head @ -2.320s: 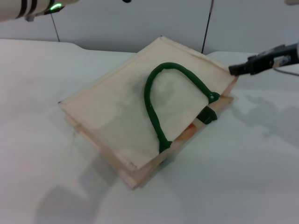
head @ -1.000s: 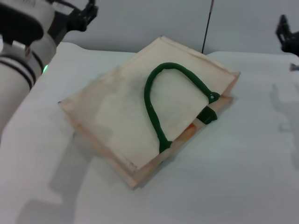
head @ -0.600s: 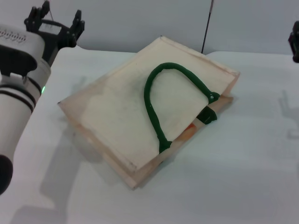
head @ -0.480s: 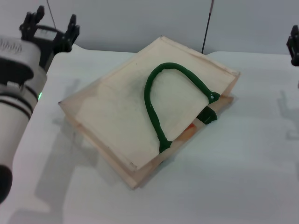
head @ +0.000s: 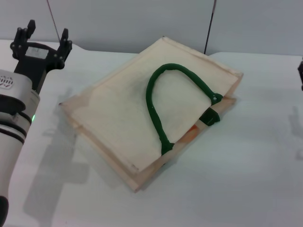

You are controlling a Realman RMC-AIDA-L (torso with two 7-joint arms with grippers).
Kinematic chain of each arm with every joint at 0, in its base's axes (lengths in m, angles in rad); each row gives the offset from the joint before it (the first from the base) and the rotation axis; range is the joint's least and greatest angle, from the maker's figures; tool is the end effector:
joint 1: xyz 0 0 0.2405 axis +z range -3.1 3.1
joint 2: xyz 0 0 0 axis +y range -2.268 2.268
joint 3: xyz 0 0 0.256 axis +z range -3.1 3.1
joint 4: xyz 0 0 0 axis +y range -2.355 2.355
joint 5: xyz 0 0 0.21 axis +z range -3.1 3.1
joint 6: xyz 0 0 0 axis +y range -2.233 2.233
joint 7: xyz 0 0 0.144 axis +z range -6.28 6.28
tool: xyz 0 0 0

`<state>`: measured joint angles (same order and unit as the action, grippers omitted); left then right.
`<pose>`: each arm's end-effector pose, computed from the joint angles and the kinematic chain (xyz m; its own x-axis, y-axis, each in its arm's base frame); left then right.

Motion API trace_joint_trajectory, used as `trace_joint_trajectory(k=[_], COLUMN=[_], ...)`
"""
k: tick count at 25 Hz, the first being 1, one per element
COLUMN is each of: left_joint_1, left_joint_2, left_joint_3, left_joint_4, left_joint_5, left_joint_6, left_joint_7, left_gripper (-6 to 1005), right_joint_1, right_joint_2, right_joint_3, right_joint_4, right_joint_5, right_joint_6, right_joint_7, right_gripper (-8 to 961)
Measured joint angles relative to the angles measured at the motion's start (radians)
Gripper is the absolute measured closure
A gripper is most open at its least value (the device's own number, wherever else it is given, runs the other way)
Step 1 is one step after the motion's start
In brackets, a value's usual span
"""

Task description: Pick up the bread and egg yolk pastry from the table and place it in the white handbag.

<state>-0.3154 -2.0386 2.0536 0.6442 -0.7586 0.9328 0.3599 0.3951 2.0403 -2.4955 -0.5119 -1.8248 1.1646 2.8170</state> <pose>-0.2779 0.3576 0.0026 0.8407 -0.1507 0.5201 0.5194 -0.0472 -0.8532 0.2914 0.3365 -0.0182 0.7604 0.1220 -0.6379 -0.6442 0.0171 -0.7646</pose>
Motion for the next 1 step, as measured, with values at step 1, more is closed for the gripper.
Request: trace_joint_trajectory(k=[1], left_joint_1=[0.002], left_joint_2=[0.000], left_joint_3=[0.000], left_joint_4=[-0.006], left_joint_5=[0.000], left_joint_6=[0.001], left_joint_7=[-0.011], left_gripper=[232], right_joint_1=[-0.003], right_joint_2=[0.000], right_joint_3=[-0.032], right_joint_4=[-0.003], right_joint_5=[0.024], right_joint_6=[0.025], right_joint_7=[0.000], right_gripper=[296])
